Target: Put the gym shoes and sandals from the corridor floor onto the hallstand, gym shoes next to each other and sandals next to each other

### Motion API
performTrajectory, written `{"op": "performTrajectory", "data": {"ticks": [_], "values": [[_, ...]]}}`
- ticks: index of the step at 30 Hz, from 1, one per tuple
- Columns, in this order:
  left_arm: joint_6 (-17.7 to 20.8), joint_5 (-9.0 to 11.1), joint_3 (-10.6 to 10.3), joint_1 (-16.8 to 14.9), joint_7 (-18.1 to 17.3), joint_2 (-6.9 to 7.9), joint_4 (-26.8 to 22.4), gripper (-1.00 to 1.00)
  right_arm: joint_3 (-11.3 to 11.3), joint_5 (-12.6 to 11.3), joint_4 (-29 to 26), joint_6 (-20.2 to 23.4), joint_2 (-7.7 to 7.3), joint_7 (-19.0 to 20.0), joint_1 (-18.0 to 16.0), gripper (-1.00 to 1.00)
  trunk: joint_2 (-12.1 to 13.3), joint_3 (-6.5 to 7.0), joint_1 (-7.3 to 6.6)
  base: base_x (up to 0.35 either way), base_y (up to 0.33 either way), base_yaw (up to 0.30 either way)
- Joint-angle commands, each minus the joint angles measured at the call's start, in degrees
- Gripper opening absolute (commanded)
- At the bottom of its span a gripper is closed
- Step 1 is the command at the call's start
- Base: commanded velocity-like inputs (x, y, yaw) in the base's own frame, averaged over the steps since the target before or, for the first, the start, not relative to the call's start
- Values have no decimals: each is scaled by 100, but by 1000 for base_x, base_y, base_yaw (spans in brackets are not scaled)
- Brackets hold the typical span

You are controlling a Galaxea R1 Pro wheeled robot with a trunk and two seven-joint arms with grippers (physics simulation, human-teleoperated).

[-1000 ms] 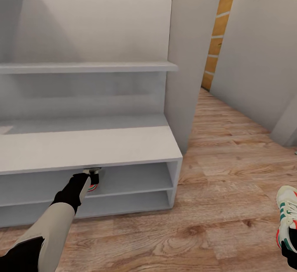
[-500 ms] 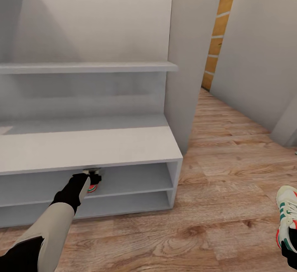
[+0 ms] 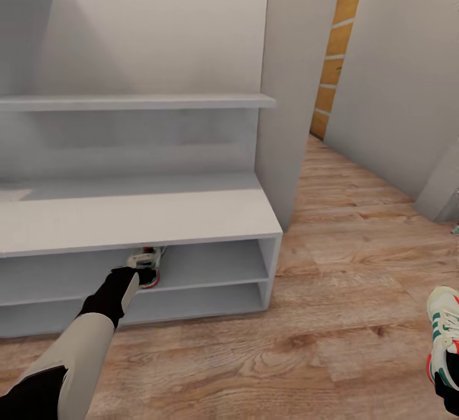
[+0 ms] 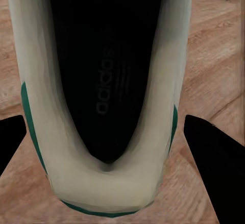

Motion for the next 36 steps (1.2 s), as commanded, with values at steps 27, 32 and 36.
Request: {"op": "performTrajectory", "data": {"ticks": [27, 32, 36], "values": [[-3928, 6, 55, 3094, -1545, 160, 50, 100, -16, 51, 124, -24, 53, 53, -7, -100, -2, -4, -5, -232, 56, 0], [-4834, 114, 82, 3827, -2070, 352, 54, 100, -16, 48, 261, -21, 56, 60, -7, -100, -2, -4, -5, -2, 0, 0], [-5179, 578, 246, 4229, -2226, 523, 40, 100, -16, 43, 288, -26, 57, 69, -7, -100, -2, -4, -5, 0, 0, 0]]}}
